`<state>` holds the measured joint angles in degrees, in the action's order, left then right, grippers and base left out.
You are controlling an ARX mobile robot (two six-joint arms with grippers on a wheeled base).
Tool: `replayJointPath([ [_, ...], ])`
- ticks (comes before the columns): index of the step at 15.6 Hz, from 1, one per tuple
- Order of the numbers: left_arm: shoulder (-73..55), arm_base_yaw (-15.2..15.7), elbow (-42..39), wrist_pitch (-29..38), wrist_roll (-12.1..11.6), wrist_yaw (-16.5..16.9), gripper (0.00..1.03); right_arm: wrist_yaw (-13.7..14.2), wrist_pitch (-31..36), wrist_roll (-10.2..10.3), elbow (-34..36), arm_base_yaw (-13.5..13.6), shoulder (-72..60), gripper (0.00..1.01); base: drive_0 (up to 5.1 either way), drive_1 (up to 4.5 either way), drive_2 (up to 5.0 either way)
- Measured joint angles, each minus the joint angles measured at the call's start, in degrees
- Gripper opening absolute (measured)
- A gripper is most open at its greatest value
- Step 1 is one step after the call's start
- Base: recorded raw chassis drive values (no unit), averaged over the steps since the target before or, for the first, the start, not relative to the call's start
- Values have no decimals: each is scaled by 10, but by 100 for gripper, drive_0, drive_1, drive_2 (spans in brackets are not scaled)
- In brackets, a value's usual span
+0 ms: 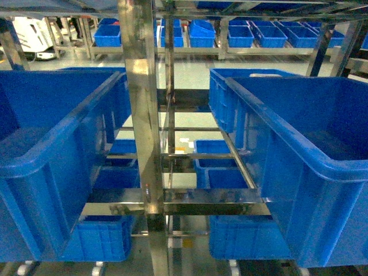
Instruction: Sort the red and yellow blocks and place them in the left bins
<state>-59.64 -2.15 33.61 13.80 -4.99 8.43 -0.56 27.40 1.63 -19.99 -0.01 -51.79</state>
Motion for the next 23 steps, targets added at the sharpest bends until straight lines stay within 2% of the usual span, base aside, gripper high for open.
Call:
replayJointPath([
  [1,0,0,0,1,0,1,27,6,44,-4,32,0,17,55,0,0,0],
  [2,0,0,0,0,0,1,27,5,55,-8,46,0,40,43,0,0,0],
  [5,0,0,0,0,0,0,27,5,45,-12,104,0,94,4,0,0,0],
  [6,0,0,0,0,0,0,27,5,43,-15,113,0,108,10,0,0,0],
  [9,-4,8,0,7,0,3,27,5,45,-15,113,0,107,48,0,0,0],
  [11,-55,45,15,14,-13,24,27,5,45,-15,113,0,107,76,0,0,0],
  [13,-107,90,26,24,-48,57,27,5,45,-15,113,0,107,100,0,0,0],
  [14,-130,115,35,27,-67,67,27,5,45,-15,113,0,107,97,0,0,0],
  [16,-187,148,53,42,-101,70,27,5,45,-15,113,0,107,98,0,0,0],
  [18,-250,155,77,72,-130,66,27,5,45,-15,113,0,107,98,0,0,0],
  [21,-351,152,168,100,-160,47,27,5,45,-15,113,0,107,98,0,0,0],
  [23,-429,150,242,90,-181,33,27,5,45,-15,113,0,107,98,0,0,0],
])
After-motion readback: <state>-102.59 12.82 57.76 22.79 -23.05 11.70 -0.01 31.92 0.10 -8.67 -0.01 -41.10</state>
